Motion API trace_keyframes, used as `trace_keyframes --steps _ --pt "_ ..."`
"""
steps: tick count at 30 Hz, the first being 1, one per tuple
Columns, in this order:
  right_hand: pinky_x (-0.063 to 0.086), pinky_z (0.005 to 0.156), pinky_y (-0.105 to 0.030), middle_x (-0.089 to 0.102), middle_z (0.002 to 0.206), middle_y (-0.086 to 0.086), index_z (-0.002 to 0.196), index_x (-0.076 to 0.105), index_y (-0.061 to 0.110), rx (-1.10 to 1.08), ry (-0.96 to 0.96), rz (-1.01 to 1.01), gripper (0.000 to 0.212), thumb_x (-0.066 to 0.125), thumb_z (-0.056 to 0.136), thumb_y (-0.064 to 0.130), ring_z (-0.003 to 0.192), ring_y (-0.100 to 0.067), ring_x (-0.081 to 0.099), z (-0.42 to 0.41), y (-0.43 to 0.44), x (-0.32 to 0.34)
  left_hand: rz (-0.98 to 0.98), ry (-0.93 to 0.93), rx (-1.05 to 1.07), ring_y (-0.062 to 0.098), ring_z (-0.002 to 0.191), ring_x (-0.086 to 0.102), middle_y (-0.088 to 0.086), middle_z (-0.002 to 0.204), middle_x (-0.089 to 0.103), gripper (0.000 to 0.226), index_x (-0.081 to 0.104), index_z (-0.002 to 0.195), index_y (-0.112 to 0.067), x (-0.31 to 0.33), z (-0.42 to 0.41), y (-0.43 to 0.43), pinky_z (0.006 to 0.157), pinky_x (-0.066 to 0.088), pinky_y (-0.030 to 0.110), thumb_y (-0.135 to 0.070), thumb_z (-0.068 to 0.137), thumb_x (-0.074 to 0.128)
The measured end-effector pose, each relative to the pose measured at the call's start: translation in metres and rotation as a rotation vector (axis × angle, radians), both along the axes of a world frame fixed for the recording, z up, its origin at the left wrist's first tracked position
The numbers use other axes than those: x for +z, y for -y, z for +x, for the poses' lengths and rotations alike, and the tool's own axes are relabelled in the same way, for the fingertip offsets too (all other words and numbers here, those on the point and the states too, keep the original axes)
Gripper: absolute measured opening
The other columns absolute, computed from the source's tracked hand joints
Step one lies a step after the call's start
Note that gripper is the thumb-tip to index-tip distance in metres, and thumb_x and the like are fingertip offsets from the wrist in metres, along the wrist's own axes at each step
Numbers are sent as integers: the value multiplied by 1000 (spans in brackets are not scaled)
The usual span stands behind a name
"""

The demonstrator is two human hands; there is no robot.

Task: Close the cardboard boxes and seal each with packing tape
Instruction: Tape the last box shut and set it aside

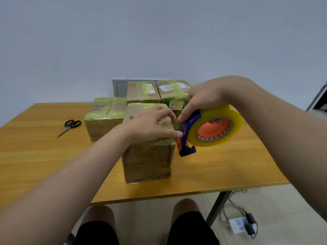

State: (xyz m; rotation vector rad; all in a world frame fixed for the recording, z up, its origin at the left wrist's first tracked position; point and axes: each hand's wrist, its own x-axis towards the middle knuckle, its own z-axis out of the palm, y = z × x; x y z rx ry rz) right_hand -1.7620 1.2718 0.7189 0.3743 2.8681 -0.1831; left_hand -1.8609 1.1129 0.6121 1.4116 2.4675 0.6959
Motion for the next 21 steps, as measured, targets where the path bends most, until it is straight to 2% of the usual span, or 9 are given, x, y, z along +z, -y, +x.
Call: trace_keyframes --steps 3,5,7,9,12,14,17,19,21 --pt "44 65 -34 63 65 0 69 69 18 -18 -50 -13 52 70 80 68 62 -18 57 0 -2 -3 71 -32 -1 8 131 45 -18 148 43 70 46 139 -46 -4 -3 7 108 45 40 -79 80 64" --pt "41 63 -34 61 66 -3 71 67 14 -41 -137 -1 55 70 80 68 61 -20 53 4 -6 2 100 -105 25 7 125 49 -16 144 46 77 47 138 -43 -7 0 8 98 48 32 -83 75 65" --pt "38 61 -35 59 67 -6 72 67 11 -70 -255 9 59 70 80 68 60 -22 51 6 -11 10 115 -379 74 9 105 53 -13 125 52 76 53 124 -37 -9 5 6 84 50 28 -91 71 57" --pt "36 59 -36 58 66 -8 70 66 9 -106 -393 4 60 69 81 68 59 -23 49 9 -16 17 113 -669 85 9 87 53 -12 103 55 72 58 108 -32 -14 11 8 71 49 27 -94 77 43" --pt "33 56 -35 52 64 -5 65 56 13 -157 -632 -59 57 69 82 66 57 -21 45 7 -14 12 156 -916 45 12 77 53 -7 96 61 66 60 106 -25 -30 20 13 59 48 29 -82 95 29" --pt "33 57 -37 51 64 -5 65 55 11 -193 -811 -221 57 69 82 63 56 -20 45 -2 -8 -4 221 -1032 31 16 73 63 -1 95 68 57 63 107 -19 -40 23 17 52 44 27 -68 103 34" --pt "34 57 -37 49 59 -6 62 57 9 -208 -1049 -607 56 70 80 61 53 -20 44 -22 9 -35 293 -1103 8 20 71 71 2 93 73 51 67 101 -16 -48 23 19 48 49 30 -60 107 42" --pt "35 56 -36 49 55 -7 58 56 11 -200 -1145 -779 55 69 81 59 52 -23 45 -33 23 -53 309 -1059 -18 21 73 72 1 95 74 53 70 100 -17 -47 20 19 51 53 32 -61 105 43" --pt "35 56 -34 50 51 -7 54 54 11 -176 -1211 -893 56 69 86 54 50 -26 46 -41 37 -64 316 -950 -44 23 81 75 0 106 77 58 75 109 -19 -41 18 23 59 58 37 -64 103 41"
